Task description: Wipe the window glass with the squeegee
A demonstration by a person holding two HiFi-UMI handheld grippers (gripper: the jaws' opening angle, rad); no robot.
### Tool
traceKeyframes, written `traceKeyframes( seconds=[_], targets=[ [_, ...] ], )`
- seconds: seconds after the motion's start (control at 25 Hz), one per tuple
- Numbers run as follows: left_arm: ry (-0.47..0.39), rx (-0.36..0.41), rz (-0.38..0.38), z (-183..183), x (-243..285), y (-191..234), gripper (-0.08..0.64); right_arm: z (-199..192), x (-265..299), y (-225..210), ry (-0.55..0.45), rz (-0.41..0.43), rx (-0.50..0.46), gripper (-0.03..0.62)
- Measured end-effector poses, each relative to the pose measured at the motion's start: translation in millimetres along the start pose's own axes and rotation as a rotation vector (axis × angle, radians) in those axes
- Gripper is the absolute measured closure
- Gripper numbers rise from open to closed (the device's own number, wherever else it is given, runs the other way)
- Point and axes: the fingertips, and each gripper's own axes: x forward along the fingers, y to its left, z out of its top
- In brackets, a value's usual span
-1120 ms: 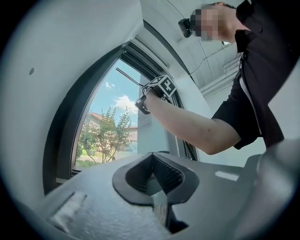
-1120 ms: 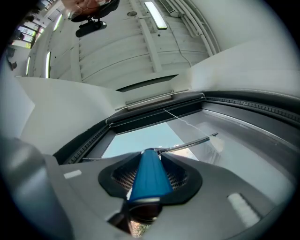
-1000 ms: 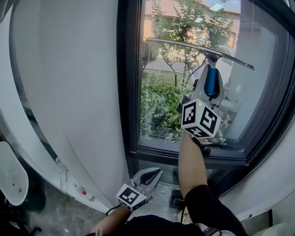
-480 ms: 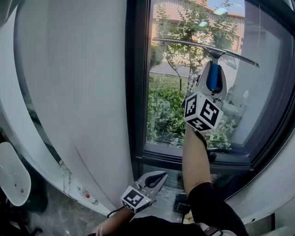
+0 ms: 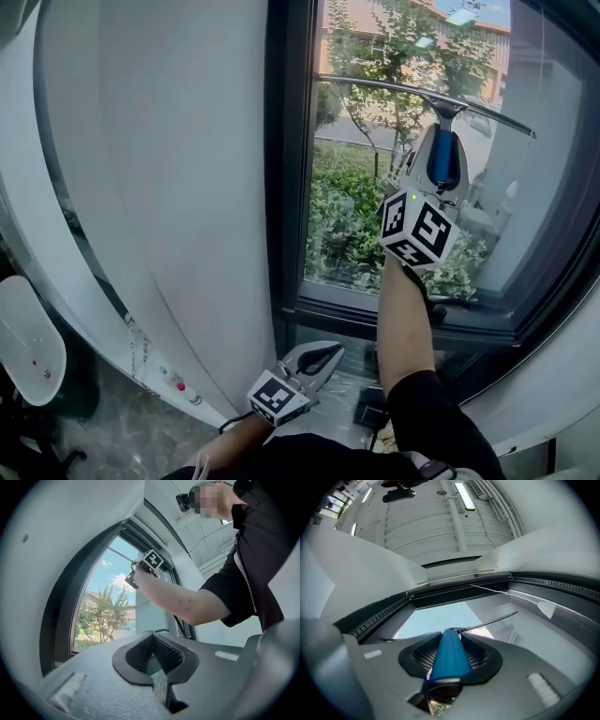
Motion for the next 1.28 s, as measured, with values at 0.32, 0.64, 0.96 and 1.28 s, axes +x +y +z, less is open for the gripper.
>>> traceKeyframes(
  seconds=[0.32, 0.64, 0.96, 1.28],
  targets=[
    [0.004, -0.012, 0.007, -3, -4, 1, 0.558, -7, -15, -2, 0.022, 0.002, -0.003, 0.460],
    [0.015, -0.018, -0.004, -6, -4, -3, 0.558, -13, -25, -1, 0.043, 0.011, -0.021, 0.460],
    [0.005, -0.010, 0.030, -2, -9, 0, 0.558, -19, -36, -3, 0.056, -0.002, -0.015, 0.460],
    [0.010, -0.020, 0.036, -6, -9, 0, 0.558, -24, -45, -3, 0.068, -0.005, -0.013, 0.460]
  ],
)
